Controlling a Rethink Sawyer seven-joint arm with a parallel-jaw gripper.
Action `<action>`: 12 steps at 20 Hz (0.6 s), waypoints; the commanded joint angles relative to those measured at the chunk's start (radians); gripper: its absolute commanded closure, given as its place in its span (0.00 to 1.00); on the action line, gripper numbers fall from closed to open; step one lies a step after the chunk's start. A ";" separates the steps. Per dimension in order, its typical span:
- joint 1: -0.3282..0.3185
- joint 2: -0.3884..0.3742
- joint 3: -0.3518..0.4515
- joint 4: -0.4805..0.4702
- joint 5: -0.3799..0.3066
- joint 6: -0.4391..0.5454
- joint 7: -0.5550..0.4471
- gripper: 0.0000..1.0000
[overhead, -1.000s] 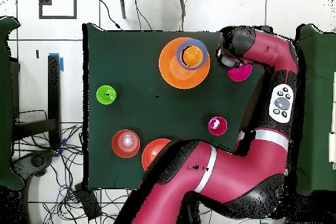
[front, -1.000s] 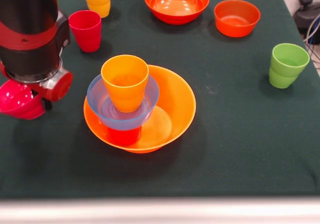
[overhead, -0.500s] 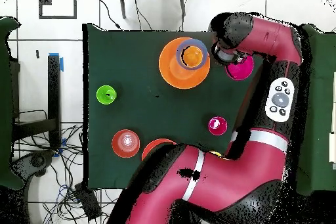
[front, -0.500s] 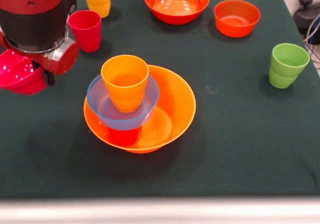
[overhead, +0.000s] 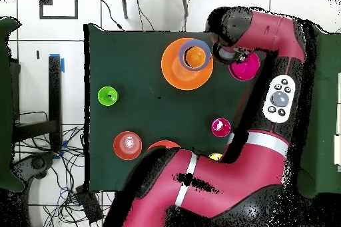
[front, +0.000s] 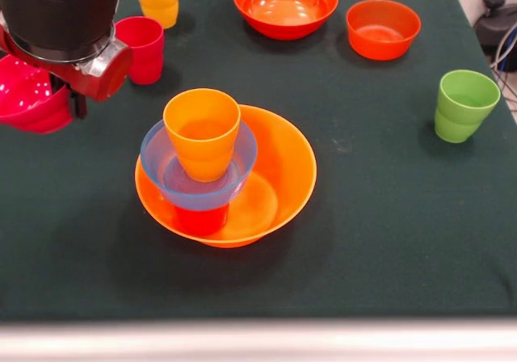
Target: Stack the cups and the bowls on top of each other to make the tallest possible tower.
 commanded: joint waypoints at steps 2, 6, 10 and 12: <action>0.043 -0.014 0.008 0.036 -0.067 0.075 -0.112 1.00; 0.058 -0.016 -0.010 0.029 -0.068 0.088 -0.108 1.00; 0.085 -0.023 -0.033 0.036 -0.077 0.055 -0.090 1.00; 0.097 -0.027 -0.042 0.041 -0.073 0.056 -0.072 1.00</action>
